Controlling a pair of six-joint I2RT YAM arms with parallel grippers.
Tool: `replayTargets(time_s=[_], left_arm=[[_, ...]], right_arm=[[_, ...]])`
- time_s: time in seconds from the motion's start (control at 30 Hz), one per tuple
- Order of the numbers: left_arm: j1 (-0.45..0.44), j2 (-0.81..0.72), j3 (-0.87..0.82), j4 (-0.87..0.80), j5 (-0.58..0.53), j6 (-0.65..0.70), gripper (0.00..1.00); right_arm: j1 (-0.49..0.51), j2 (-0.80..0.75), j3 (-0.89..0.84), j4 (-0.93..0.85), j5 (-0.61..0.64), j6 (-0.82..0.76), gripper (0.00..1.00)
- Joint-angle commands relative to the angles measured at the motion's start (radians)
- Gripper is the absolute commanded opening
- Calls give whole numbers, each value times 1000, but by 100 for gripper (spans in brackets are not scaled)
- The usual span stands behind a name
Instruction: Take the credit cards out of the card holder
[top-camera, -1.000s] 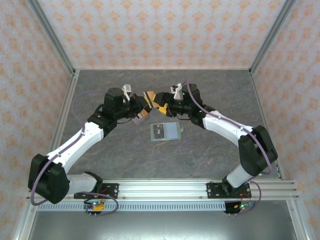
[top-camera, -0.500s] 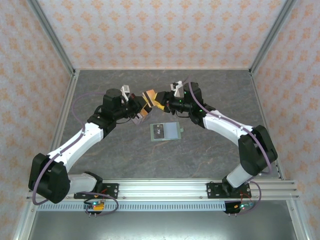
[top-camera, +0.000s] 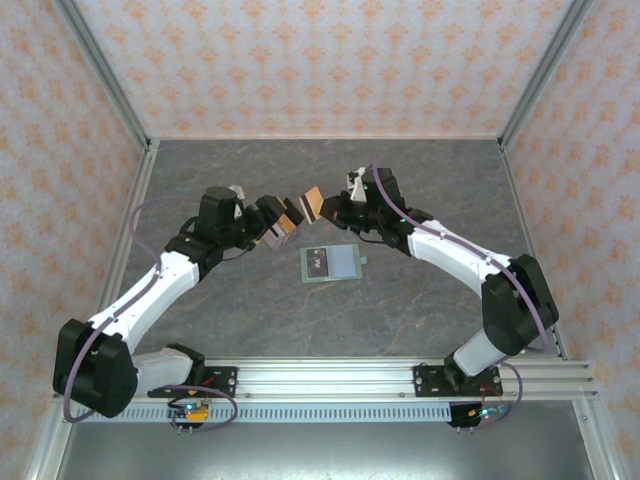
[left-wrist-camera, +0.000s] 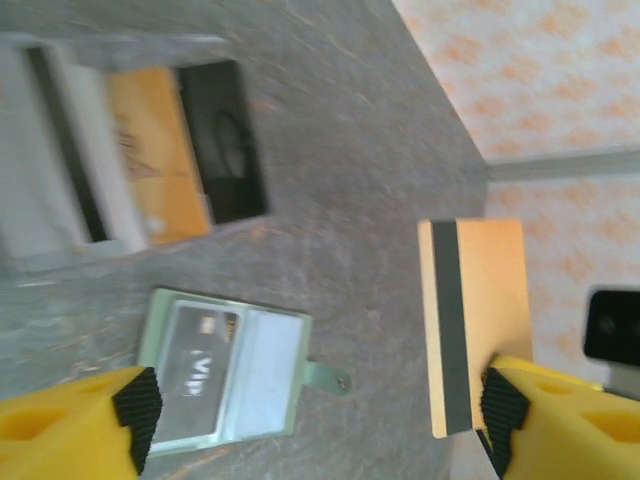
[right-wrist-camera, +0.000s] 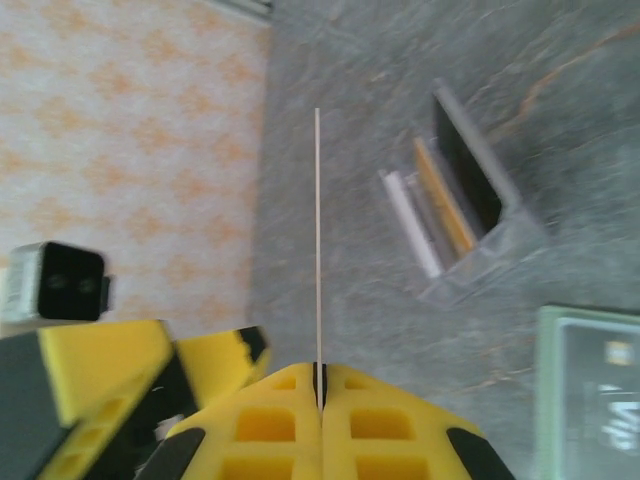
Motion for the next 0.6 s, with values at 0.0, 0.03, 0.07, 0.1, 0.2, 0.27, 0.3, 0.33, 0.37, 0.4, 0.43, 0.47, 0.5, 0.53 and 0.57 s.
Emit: replayTargets(time_s=[0.0,0.03,0.07,0.1,0.2,0.27,0.3,0.33,0.37,0.4,0.43,0.47,0.5,0.53,0.57], left_arm=[[16,-49,-23,-174,-186,115,92],[21,-54,-26,-194,-207,129,95],[28,-57,-32,-210,-219,146,97],[39,-59,-39,-220,-226,160,99],[74,-56,-56,-253,-225,189,100],[99,-55,-72,-263,-215,206,100],[114,-57,-79,-271,-208,215,100],[127,-57,-84,-277,-201,222,100],[142,-57,-88,-284,-192,229,100],[157,-58,-92,-293,-183,236,100],[170,-57,-94,-297,-178,242,100],[182,-57,-96,-304,-167,251,100],[192,-57,-95,-310,-159,260,100],[198,-56,-94,-313,-155,269,100],[206,-56,-93,-317,-149,278,100]], right_arm=[[60,-1,56,-114,206,-232,0],[73,12,67,-120,238,-268,0],[89,30,78,-120,267,-309,0],[105,51,88,-116,296,-344,0],[139,124,134,-100,330,-424,0],[158,174,174,-99,354,-464,0],[164,202,195,-98,363,-481,0],[167,223,212,-96,357,-496,0],[169,247,231,-88,347,-512,0],[171,267,246,-75,343,-527,0],[172,284,255,-63,345,-539,0],[172,299,267,-55,346,-555,0],[174,317,279,-49,348,-571,0],[175,329,288,-47,348,-584,0],[177,344,298,-45,347,-603,0]])
